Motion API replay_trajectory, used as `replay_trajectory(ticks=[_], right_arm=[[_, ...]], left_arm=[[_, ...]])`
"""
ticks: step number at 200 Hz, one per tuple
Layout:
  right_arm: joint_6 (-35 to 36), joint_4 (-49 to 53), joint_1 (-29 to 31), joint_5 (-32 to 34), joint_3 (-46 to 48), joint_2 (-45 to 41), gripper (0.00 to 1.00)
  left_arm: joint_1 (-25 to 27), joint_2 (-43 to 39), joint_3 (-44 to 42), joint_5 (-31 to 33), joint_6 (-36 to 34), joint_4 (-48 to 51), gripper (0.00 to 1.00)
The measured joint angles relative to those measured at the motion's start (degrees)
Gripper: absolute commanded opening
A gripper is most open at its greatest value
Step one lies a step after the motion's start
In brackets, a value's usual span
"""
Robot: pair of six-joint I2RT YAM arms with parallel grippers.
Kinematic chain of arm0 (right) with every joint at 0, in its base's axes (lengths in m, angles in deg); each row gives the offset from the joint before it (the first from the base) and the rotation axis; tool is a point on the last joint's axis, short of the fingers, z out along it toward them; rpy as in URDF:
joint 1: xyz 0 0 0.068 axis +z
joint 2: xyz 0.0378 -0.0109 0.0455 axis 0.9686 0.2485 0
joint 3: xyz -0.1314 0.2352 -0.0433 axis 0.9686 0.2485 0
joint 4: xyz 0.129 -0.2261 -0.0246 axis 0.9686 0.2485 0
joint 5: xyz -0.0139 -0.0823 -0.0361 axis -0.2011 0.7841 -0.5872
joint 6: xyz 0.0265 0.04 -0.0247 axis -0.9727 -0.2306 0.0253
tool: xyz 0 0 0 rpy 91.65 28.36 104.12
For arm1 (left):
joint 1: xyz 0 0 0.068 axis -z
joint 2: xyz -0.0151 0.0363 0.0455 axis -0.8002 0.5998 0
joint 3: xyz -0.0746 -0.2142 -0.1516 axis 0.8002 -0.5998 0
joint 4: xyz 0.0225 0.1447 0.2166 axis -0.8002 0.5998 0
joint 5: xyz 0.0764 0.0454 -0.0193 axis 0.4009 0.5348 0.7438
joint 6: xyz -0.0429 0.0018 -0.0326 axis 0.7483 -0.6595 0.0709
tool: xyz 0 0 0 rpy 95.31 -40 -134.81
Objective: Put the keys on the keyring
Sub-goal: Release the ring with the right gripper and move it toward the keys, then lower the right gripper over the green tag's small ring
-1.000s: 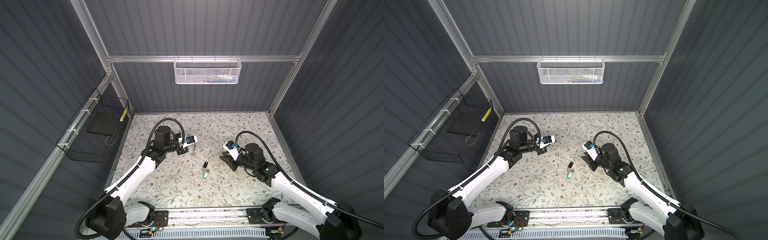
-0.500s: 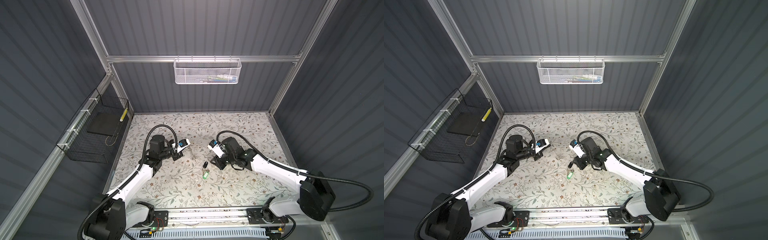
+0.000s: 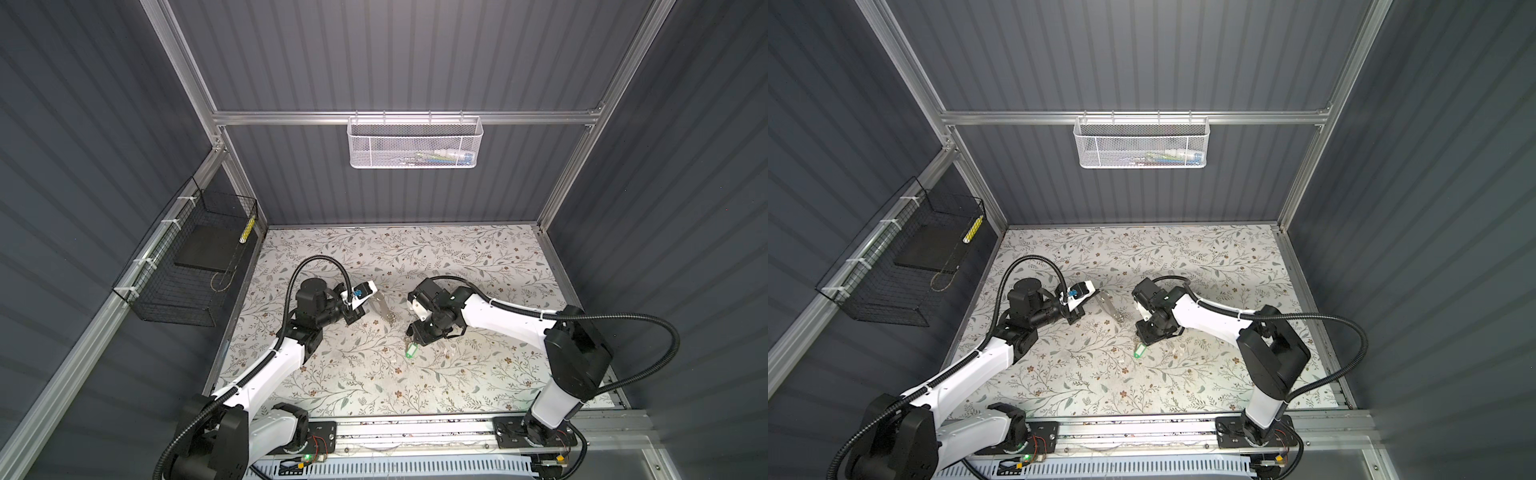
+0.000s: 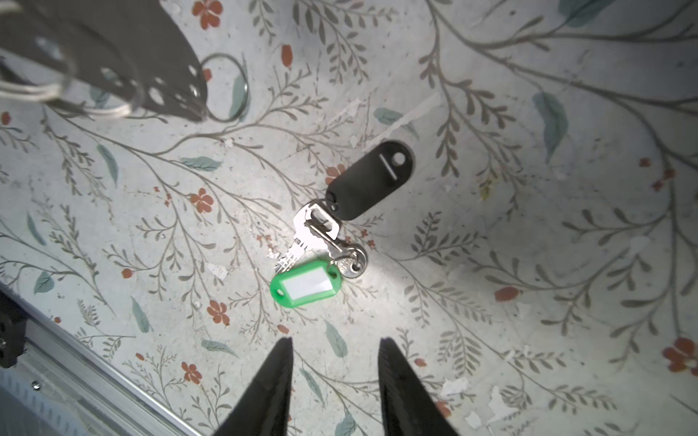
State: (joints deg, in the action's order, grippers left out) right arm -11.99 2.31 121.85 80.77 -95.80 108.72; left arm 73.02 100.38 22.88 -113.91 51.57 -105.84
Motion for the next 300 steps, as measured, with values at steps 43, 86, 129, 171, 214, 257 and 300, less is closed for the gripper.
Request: replay_trajectory(ticks=[43,86,129,171,214,257,300], right_arm=[[-1.5,2.7,0.1,0.6,-5.1,6.1,0.46],[-1.4,5.7,0.5,1.7,-9.4,10.7,0.48],[-1.9,9.0,0.9,5.1,-10.8,12.9,0.48],[-2.3,11.0,0.9,8.9,-10.8,12.6,0.48],[-2.3,11.5,-0.4,12.0,-6.6,7.6,0.48],[-1.0,12.0,-2.7,11.9,-5.8,6.1,0.45],[0.8,11.1,-1.6,4.9,-7.0,6.4,0.45]], left_arm=[[0.0,-0.9,-0.3,-0.2,0.7,-0.9,0.00],[0.0,-1.2,-0.3,-0.4,1.0,-1.2,0.00],[0.0,-1.2,-0.5,-0.7,1.0,-1.2,0.00],[0.0,-1.1,-0.5,-0.7,1.0,-1.2,0.00],[0.0,-1.1,-0.5,-0.9,1.0,-1.2,0.00],[0.0,-1.1,-0.6,-0.9,1.0,-1.2,0.00],[0.0,-1.0,-0.6,-1.1,0.9,-1.2,0.00]])
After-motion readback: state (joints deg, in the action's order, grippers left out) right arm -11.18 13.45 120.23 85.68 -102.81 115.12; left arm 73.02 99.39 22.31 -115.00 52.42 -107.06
